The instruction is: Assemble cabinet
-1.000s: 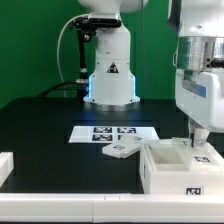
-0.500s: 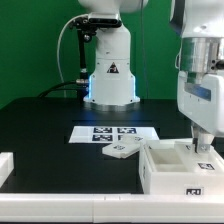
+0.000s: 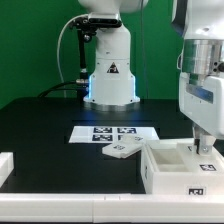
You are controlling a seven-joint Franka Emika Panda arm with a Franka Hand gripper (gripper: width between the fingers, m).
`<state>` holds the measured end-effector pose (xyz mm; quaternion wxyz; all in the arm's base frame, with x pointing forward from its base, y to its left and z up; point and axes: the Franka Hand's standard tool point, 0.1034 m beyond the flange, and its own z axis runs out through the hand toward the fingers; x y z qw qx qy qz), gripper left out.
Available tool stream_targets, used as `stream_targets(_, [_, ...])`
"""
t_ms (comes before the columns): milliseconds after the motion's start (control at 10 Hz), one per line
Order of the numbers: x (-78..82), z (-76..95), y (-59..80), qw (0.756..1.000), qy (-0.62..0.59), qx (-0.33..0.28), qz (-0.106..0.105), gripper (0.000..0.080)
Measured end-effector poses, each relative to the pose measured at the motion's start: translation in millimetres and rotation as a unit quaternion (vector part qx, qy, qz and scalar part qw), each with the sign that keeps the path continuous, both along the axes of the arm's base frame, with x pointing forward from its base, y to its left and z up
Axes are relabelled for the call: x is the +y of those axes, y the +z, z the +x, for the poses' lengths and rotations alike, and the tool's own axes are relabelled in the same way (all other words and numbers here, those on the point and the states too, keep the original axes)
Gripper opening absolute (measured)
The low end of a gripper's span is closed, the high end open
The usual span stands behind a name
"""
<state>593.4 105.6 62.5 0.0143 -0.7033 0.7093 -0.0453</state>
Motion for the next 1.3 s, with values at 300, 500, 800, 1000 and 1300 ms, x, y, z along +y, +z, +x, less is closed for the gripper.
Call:
stream_targets(300, [-2.9,3.9,19.6,1.000,0.009,-0.008,0.009,0.0470])
stream_targets(500, [-6.8,-9.1,37.8,1.000,0.009,-0.009,0.027,0.0652])
stream_targets(800, [-7.3,-8.4,31.7,1.000,0.010,-0.006,0.022,0.0790])
stream_targets(1000, [-7.6,-8.8,30.9,1.000,0.010,-0.006,0.022,0.0797])
stream_targets(1300, [-12.1,-32.6,32.6,0.999,0.034,-0.012,0.022,0.0796])
